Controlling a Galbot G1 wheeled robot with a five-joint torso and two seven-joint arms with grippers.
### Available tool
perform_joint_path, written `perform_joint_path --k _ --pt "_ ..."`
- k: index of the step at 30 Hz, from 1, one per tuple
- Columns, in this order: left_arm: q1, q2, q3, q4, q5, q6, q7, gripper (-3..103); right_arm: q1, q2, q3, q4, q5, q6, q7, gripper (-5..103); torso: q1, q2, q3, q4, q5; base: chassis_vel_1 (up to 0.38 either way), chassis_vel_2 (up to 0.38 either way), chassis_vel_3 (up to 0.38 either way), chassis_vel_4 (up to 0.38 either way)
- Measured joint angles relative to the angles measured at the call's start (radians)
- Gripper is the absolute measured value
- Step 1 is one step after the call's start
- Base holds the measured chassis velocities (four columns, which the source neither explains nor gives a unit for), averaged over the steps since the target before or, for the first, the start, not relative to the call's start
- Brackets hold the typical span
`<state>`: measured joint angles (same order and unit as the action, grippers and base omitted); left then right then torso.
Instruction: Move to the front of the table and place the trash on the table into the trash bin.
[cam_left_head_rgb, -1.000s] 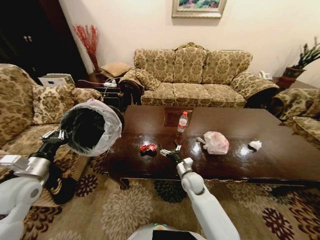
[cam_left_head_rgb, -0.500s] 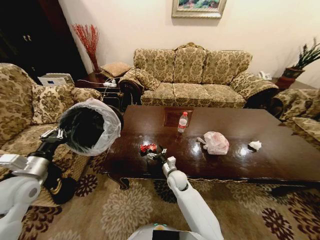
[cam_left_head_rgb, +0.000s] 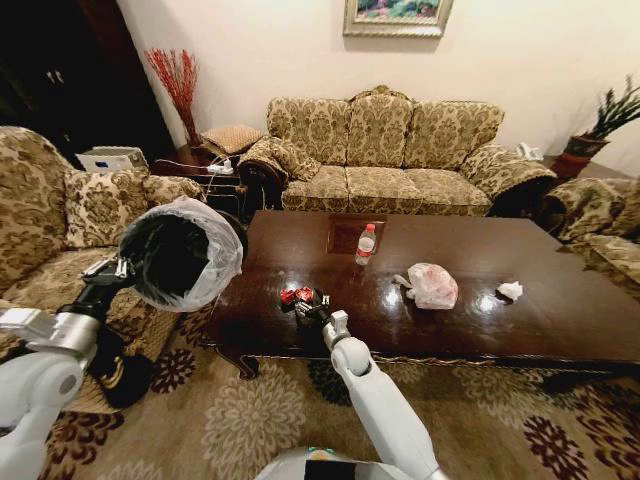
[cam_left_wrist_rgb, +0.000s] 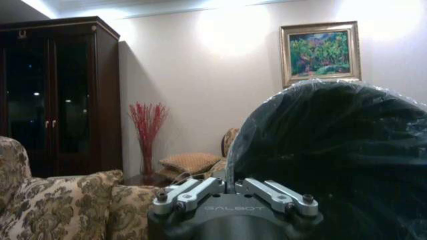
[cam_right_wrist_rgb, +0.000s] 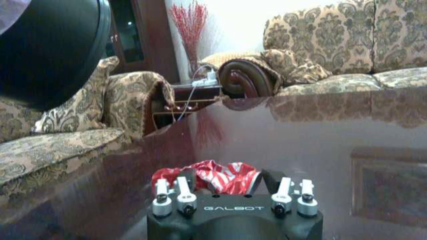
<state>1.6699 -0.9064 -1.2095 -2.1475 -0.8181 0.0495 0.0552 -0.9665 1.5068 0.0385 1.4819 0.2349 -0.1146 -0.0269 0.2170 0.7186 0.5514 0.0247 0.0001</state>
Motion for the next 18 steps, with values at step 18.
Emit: perform_joint_path --k 18 --pt "-0.004 -0.001 0.01 0.004 0.0 0.0 0.003 2 -0.009 -0.018 0.01 0.019 0.016 0.01 -0.005 26 0.0 0.0 0.0 0.0 0.0 0.0 0.0 0.0 0.0"
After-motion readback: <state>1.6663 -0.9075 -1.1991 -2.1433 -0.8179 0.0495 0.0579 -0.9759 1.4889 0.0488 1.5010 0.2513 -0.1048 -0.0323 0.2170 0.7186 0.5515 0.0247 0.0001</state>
